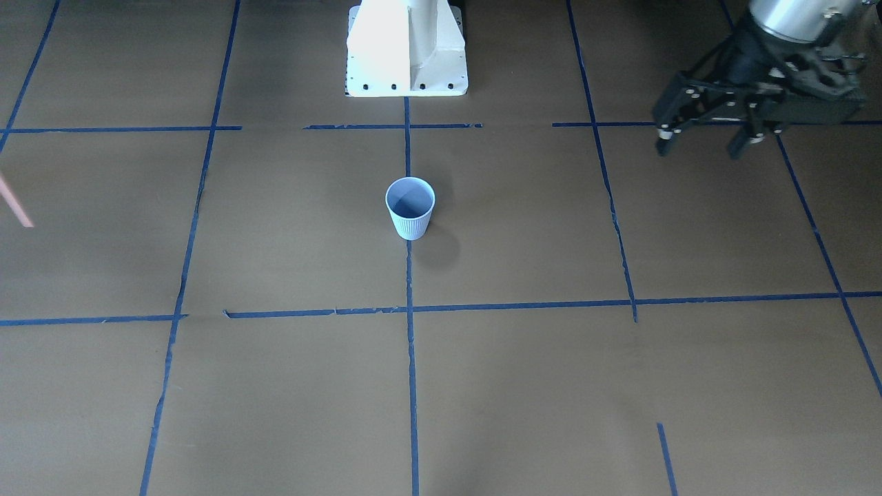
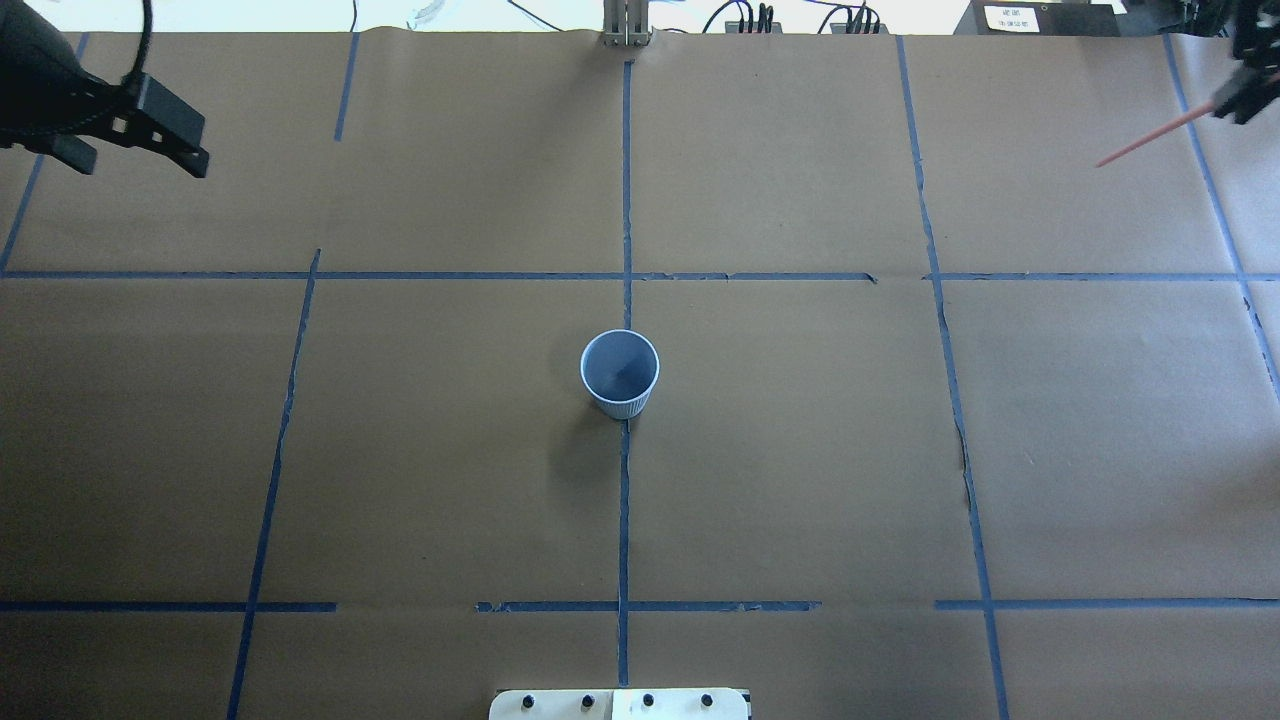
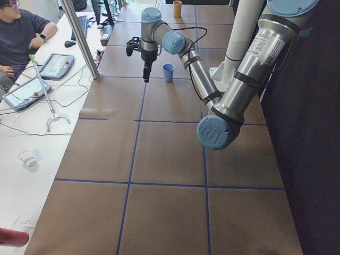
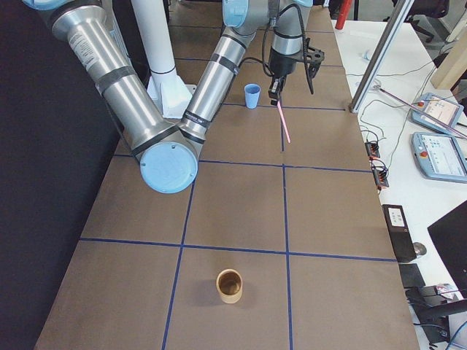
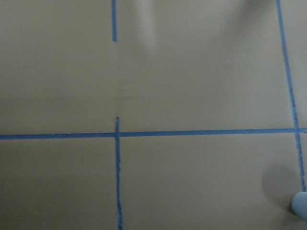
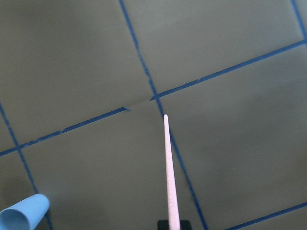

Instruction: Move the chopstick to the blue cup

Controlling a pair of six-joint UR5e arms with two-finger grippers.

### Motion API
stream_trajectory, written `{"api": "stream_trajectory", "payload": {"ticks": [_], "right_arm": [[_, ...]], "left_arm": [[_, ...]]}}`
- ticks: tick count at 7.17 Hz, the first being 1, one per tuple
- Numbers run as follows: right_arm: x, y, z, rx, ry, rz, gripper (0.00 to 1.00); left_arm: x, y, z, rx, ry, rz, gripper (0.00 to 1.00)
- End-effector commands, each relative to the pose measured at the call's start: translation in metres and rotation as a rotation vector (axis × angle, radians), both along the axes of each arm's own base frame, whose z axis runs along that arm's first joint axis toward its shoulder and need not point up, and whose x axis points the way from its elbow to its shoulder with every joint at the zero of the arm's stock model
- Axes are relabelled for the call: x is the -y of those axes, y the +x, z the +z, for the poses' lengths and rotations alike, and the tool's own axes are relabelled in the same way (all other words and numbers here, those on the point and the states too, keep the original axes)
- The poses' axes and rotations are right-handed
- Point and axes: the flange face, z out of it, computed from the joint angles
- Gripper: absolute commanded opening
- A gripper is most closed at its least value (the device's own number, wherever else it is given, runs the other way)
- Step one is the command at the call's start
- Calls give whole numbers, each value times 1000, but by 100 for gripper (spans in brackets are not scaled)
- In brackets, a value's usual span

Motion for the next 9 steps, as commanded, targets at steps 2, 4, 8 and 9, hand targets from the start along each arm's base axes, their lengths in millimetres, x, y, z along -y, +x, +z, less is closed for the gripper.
{"api": "stream_trajectory", "payload": {"ticks": [2, 4, 8, 9], "right_arm": [[-30, -146, -129, 106, -33, -35, 0], [-52, -218, -166, 117, -52, -107, 0], [-63, -361, -172, 111, -4, -134, 0], [-66, -372, -162, 94, -19, -145, 0]], "left_arm": [[48, -127, 90, 46, 48, 68, 100], [75, -180, 143, 62, 52, 109, 100], [76, -190, 149, 72, 73, 127, 100], [76, -190, 149, 72, 73, 127, 100]]}}
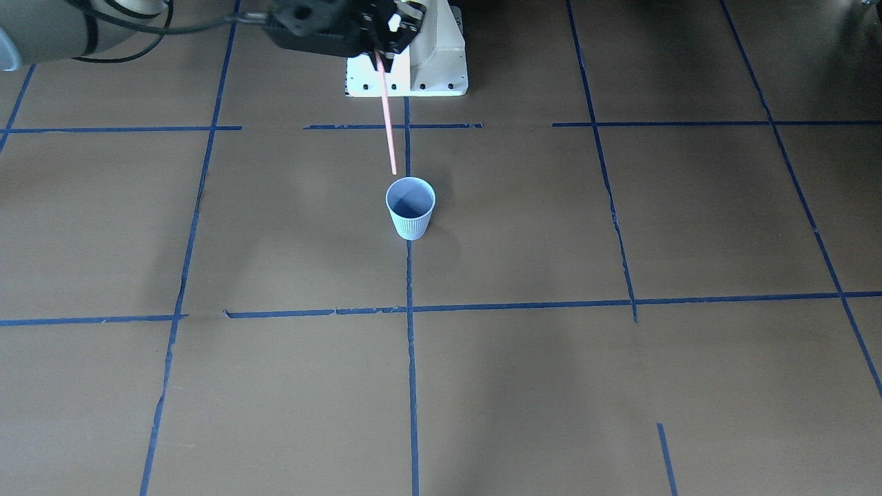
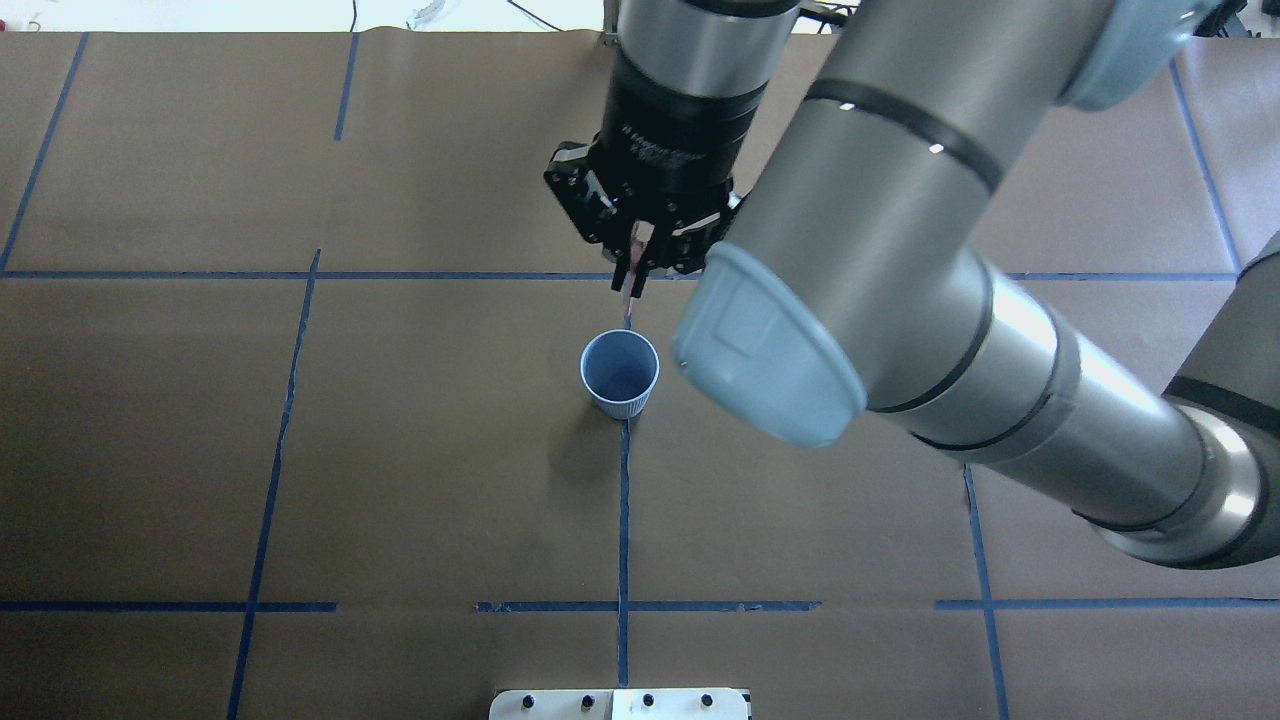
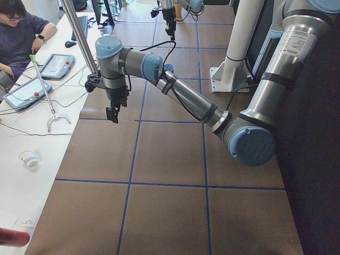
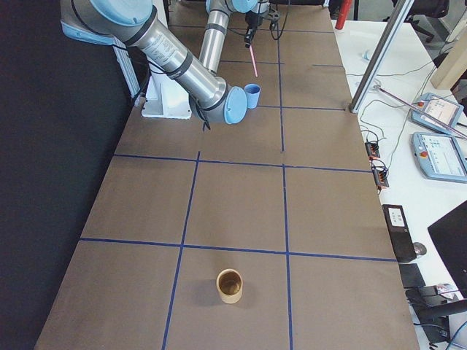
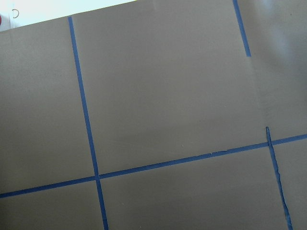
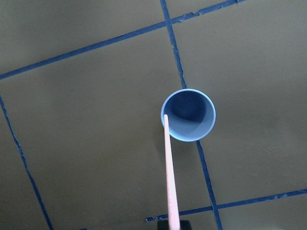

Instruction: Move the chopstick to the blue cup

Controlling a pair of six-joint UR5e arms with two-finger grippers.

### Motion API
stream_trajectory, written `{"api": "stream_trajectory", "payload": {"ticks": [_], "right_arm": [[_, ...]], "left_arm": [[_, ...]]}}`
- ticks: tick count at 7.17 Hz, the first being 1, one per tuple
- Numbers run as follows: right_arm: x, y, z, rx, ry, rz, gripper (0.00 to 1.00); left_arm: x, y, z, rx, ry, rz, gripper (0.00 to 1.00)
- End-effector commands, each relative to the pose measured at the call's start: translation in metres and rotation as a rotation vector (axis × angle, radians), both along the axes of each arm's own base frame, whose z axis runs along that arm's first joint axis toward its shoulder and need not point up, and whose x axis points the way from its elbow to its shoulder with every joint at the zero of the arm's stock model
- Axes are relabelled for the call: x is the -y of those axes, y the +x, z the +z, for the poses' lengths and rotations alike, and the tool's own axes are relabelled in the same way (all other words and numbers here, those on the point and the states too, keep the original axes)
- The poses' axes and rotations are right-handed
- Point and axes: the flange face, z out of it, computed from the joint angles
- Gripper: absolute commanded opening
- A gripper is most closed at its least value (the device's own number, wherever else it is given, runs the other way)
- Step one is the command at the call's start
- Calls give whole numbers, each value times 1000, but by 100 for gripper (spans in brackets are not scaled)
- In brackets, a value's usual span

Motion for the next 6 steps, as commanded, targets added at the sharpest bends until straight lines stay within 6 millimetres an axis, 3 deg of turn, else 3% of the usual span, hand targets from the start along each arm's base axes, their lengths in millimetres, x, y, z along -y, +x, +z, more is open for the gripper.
{"api": "stream_trajectory", "payload": {"ticks": [1, 4, 5, 6], "right_arm": [[-2, -24, 14, -23, -7, -11, 0], [1, -28, 41, -58, -37, -10, 2], [2, -28, 45, -63, -50, -2, 57], [1, -27, 53, -70, -61, 9, 100]], "left_arm": [[1, 0, 3, 0, -3, 4, 100], [4, 0, 8, -1, -15, 4, 100], [4, 0, 9, -3, -18, 4, 100], [4, 0, 9, -3, -15, 5, 100]]}}
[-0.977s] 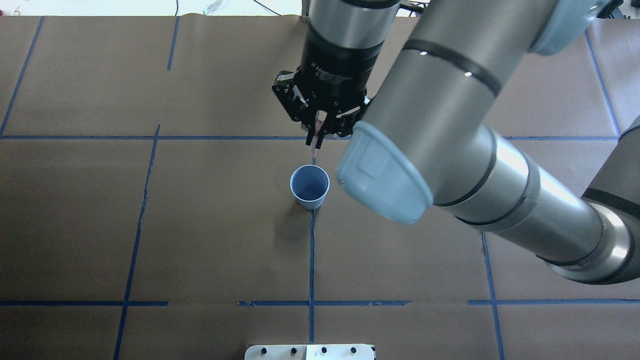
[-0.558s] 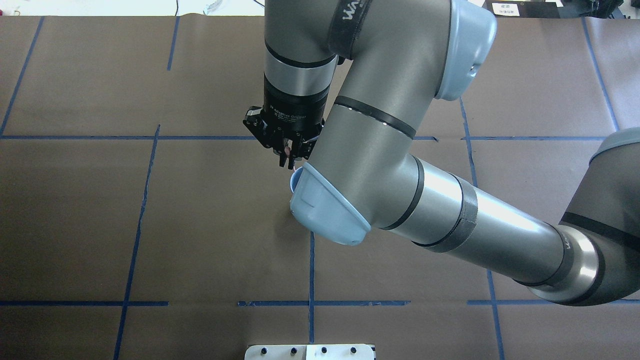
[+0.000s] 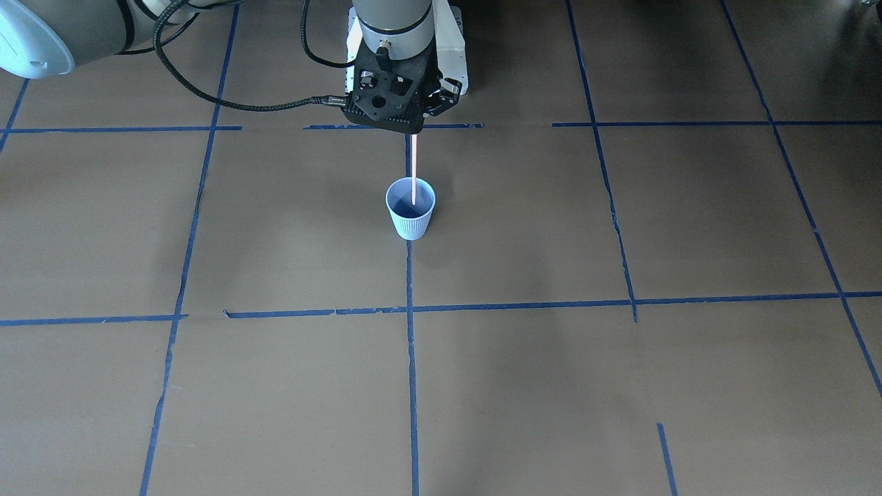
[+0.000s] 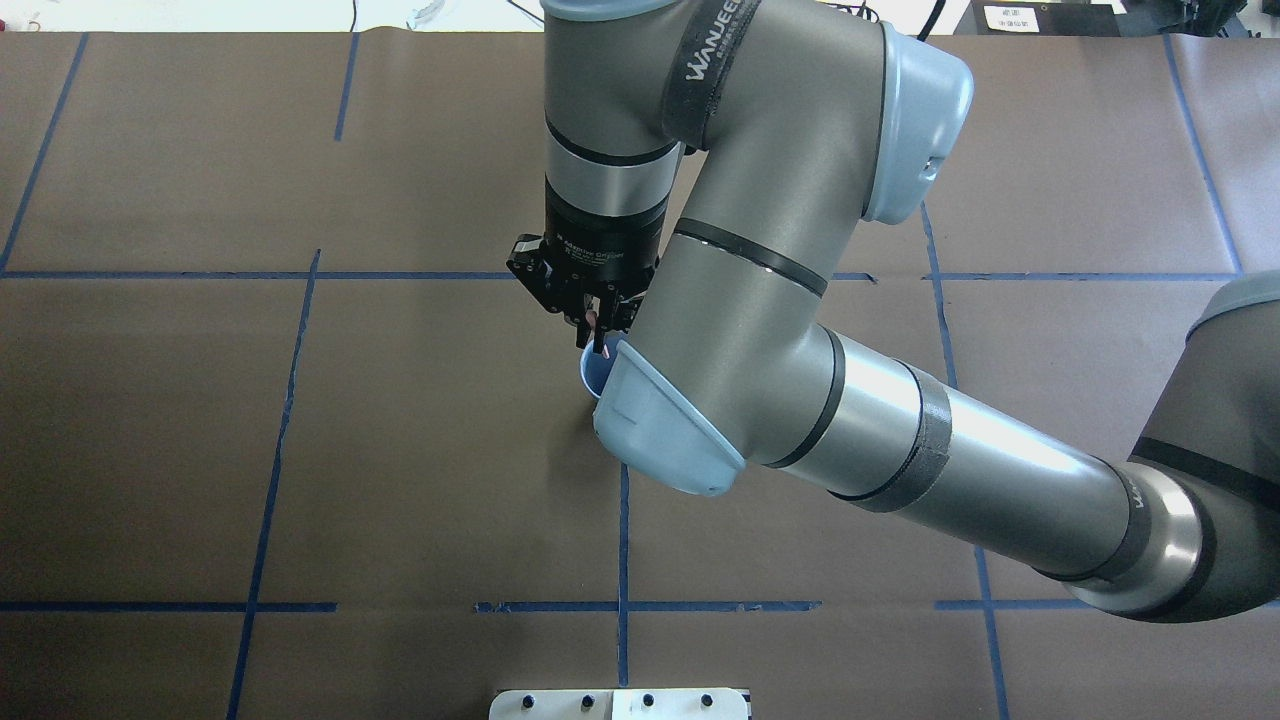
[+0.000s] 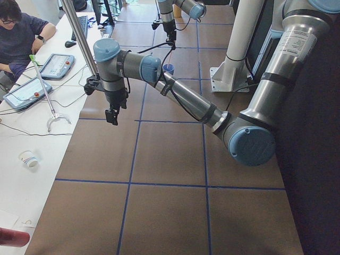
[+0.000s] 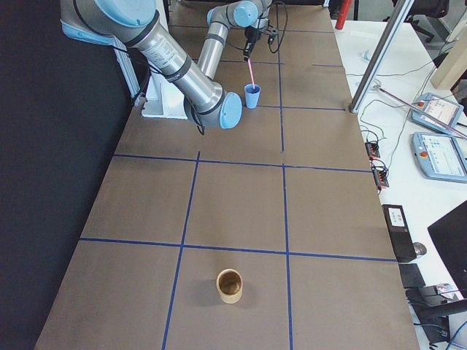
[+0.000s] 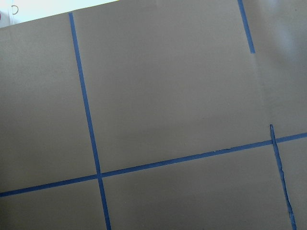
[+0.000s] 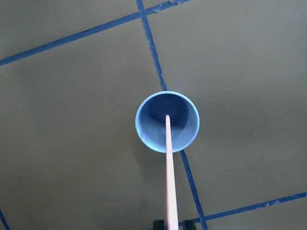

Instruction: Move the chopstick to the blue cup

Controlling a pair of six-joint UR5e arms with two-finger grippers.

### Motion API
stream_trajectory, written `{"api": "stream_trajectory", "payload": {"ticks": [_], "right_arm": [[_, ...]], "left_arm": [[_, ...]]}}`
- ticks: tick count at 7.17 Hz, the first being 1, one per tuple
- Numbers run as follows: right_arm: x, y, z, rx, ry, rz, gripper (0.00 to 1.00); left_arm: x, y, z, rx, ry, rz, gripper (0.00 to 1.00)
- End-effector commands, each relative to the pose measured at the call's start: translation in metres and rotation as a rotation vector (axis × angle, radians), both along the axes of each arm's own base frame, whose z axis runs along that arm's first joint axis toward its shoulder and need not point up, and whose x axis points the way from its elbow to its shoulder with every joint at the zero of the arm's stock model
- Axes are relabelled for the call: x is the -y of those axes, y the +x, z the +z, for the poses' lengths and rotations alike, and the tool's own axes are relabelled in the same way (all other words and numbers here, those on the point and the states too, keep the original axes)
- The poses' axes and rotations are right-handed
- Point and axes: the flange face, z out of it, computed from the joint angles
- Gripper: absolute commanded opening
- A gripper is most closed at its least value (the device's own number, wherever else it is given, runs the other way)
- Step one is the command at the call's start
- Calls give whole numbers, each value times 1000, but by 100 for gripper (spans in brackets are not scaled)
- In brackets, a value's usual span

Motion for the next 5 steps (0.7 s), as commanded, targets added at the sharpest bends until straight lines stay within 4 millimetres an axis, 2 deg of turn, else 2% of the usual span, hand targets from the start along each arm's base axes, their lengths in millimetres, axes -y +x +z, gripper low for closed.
{"api": "stream_trajectory", "payload": {"ticks": [1, 2, 3, 4, 5], "right_arm": [[0, 1, 8, -9, -13, 18, 100], [-1, 2, 5, -5, -7, 20, 100], [-2, 13, 4, -8, 38, 53, 100], [-10, 38, 20, -23, 128, 111, 100], [-15, 73, 55, -49, 238, 127, 100]], "left_arm": [[1, 0, 2, 1, -4, -1, 100], [1, 0, 4, 0, -6, 1, 100], [2, 0, 4, 0, -7, 1, 100], [4, 0, 11, 1, -21, 2, 100], [2, -6, 22, 3, -42, -8, 100]]}}
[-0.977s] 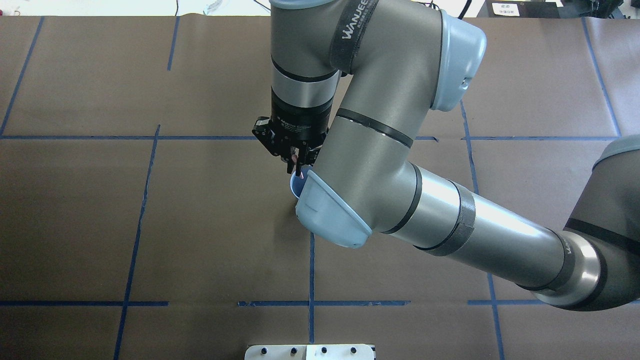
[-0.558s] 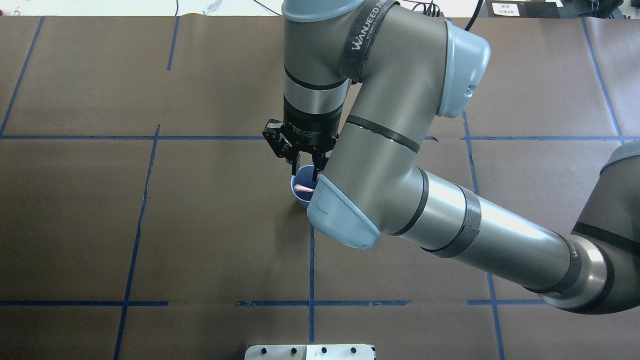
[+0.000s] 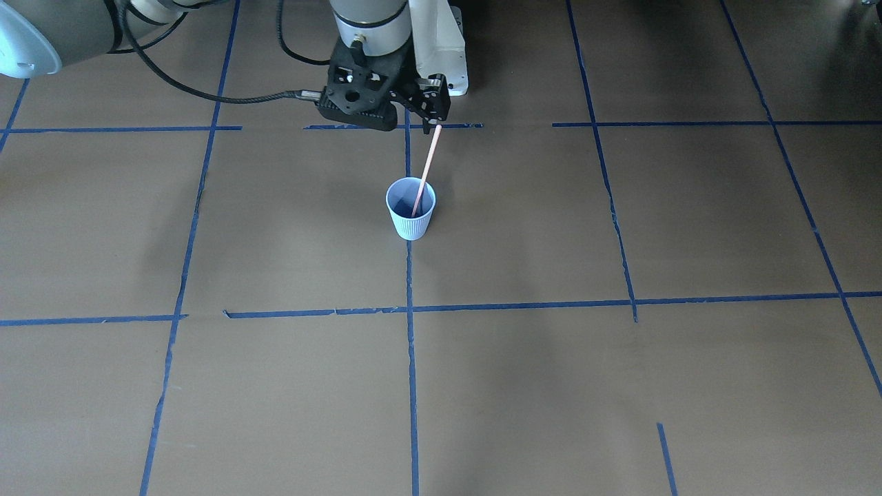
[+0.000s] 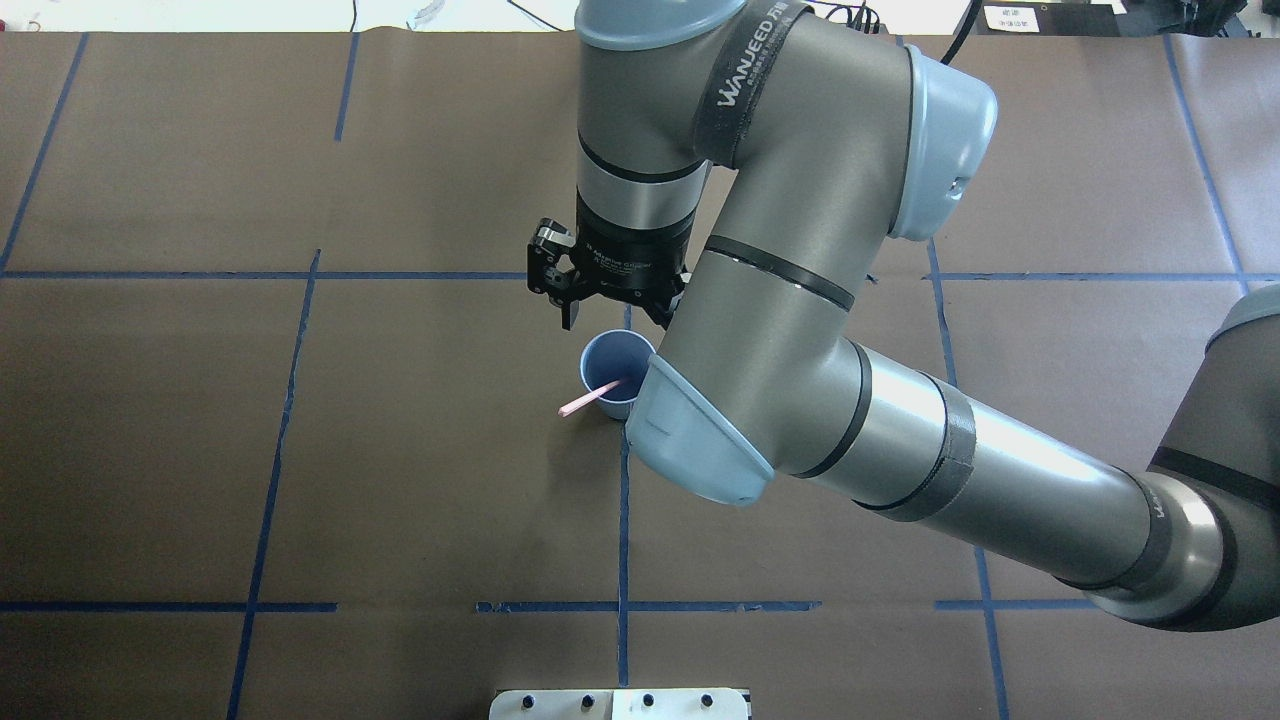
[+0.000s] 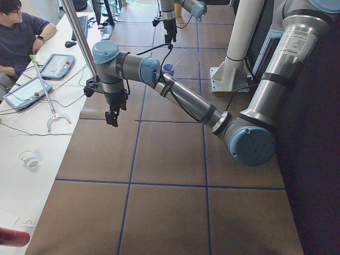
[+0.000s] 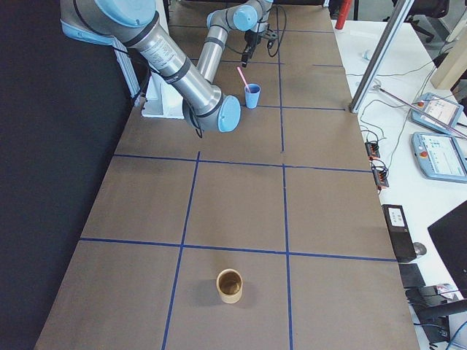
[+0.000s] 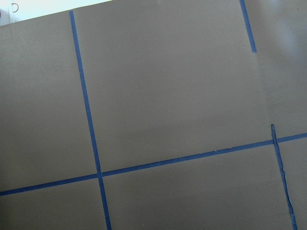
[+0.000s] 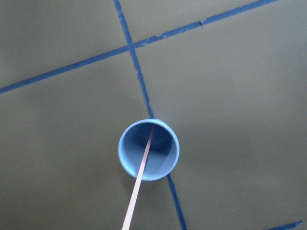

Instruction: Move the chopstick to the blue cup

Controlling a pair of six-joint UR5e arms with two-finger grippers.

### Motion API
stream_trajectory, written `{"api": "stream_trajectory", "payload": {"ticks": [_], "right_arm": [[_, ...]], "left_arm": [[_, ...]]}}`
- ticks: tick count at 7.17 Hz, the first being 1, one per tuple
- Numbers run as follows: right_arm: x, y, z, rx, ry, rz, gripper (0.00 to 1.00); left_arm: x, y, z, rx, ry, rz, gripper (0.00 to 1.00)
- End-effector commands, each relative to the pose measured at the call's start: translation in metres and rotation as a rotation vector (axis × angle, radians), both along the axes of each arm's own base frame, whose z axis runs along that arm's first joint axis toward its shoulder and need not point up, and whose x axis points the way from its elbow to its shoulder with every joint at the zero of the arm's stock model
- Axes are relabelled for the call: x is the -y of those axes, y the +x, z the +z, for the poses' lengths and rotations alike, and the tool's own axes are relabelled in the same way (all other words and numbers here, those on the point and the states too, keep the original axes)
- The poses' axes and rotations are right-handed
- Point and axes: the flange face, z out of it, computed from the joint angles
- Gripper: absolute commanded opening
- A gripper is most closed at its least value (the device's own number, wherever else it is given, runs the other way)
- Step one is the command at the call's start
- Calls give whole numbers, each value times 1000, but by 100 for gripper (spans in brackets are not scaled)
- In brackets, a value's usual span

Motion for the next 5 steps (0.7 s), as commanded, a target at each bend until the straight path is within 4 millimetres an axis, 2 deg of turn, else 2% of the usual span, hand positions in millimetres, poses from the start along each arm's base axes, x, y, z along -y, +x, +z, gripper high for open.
{"api": "stream_trajectory", "payload": {"ticks": [1, 2, 3, 4, 5], "right_arm": [[1, 78, 61, -50, 203, 10, 100], [10, 107, 87, -80, 288, -39, 100], [28, 132, 125, -93, 334, -51, 100], [38, 159, 179, -101, 335, -35, 100], [42, 183, 228, -124, 361, -53, 100]], "left_arm": [[-14, -24, 41, 5, -29, 10, 100], [-24, -39, 71, -14, -60, 13, 100], [-54, -52, 117, -74, -121, -12, 100], [-69, -59, 135, -82, -107, -24, 100], [-85, -58, 157, -85, -144, -28, 100]]}}
